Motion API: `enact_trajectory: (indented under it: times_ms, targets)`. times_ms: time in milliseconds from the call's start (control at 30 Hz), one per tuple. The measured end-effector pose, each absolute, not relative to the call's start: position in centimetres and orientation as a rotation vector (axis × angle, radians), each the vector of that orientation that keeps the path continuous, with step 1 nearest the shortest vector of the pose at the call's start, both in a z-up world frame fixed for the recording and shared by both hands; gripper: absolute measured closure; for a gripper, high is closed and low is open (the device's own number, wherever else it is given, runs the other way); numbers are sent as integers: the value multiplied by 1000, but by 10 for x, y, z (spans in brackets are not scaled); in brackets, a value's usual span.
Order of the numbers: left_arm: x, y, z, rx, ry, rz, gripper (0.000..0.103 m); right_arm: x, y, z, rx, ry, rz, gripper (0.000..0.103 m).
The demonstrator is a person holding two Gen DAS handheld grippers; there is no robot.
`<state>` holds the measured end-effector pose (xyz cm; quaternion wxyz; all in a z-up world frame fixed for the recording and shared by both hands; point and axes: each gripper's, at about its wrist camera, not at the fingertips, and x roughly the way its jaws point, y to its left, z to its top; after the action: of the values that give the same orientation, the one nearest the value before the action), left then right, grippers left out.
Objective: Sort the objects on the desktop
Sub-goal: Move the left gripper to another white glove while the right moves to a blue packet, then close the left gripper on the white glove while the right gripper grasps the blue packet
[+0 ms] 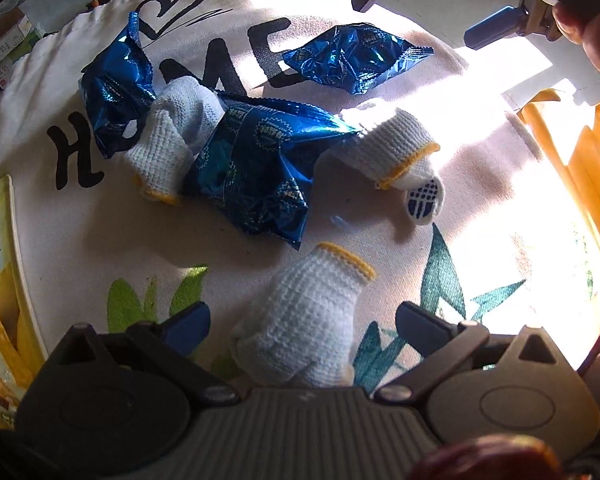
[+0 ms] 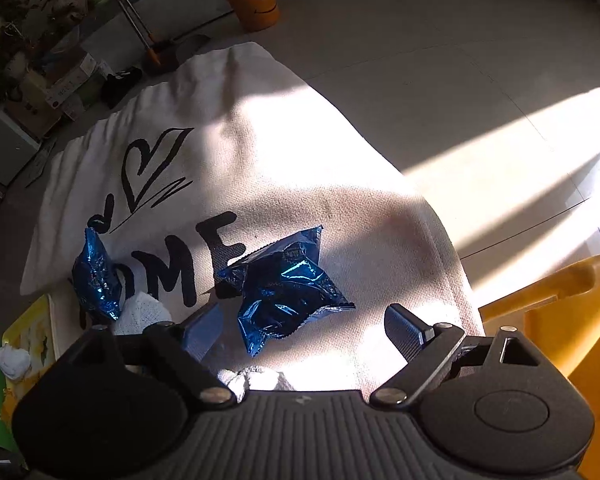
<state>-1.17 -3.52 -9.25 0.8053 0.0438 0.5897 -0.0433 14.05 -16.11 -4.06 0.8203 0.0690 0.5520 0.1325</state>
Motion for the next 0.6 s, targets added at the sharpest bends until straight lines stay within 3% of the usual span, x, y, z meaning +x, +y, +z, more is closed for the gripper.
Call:
enact_trajectory:
  times_ms: [600]
  targets:
    - [-3, -37, -108, 39, 1248, -39, 0, 166, -126, -69, 22, 1181, 335, 8]
